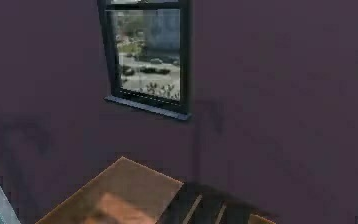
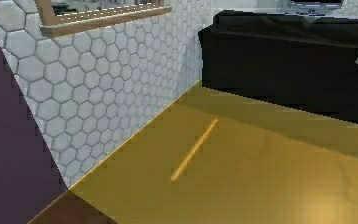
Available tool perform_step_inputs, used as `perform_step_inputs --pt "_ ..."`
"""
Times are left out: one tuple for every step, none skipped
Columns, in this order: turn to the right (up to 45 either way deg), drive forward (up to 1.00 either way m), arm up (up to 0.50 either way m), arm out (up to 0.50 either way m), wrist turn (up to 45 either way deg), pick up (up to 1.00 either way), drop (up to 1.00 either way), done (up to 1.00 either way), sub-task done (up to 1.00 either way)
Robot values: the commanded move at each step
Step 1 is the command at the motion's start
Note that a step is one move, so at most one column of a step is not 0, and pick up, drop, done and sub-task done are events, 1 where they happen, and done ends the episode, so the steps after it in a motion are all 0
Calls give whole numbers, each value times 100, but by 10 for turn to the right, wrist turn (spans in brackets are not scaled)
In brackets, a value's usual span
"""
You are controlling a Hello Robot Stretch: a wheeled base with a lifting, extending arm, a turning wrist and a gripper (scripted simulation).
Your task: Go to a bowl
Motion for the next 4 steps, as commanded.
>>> perform_step_inputs --pt "-450 0 0 0 0 0 0 0 0" --pt "-450 0 0 0 0 0 0 0 0" --pt "-450 0 0 0 0 0 0 0 0" --pt "-420 0 0 0 0 0 0 0 0"
